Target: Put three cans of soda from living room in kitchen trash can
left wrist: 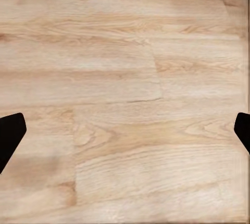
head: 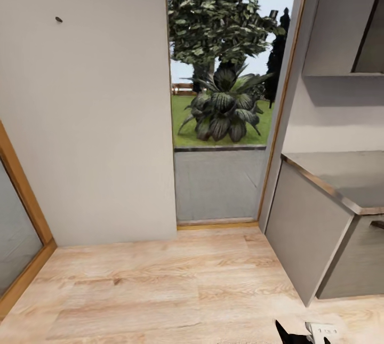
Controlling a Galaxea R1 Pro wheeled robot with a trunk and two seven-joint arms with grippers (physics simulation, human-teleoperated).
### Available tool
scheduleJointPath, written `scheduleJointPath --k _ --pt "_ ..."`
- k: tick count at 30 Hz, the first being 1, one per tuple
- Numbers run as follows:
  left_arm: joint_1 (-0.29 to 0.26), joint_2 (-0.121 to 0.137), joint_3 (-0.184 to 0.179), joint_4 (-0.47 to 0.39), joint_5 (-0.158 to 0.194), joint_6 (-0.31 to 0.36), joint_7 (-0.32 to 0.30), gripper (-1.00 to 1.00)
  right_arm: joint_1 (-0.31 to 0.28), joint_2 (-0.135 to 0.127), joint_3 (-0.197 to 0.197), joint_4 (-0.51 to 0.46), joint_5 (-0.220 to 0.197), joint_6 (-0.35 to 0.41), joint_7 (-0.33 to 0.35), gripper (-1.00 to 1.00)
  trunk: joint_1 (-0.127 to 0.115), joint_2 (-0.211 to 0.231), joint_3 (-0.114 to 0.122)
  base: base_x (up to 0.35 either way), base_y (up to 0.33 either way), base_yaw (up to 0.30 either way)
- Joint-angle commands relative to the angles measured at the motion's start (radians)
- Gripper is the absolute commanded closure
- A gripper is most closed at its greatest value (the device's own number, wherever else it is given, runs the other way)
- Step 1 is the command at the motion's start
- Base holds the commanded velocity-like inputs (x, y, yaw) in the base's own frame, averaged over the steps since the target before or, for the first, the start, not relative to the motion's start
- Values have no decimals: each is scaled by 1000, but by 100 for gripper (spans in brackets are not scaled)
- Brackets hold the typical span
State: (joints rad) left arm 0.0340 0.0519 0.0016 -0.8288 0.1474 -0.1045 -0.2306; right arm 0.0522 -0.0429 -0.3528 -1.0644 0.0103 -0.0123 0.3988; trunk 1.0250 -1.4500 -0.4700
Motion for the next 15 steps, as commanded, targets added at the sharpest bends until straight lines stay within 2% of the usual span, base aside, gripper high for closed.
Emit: scheduleJointPath --k 1,15 --pt "0 0 0 2 0 0 0 -100 0 0 0 0 0 0 0 -100 0 0 0 0 0 -252" --pt "0 -1 -2 8 -5 -1 -1 -100 0 0 1 12 0 0 0 -100 0 0 0 0 0 -252"
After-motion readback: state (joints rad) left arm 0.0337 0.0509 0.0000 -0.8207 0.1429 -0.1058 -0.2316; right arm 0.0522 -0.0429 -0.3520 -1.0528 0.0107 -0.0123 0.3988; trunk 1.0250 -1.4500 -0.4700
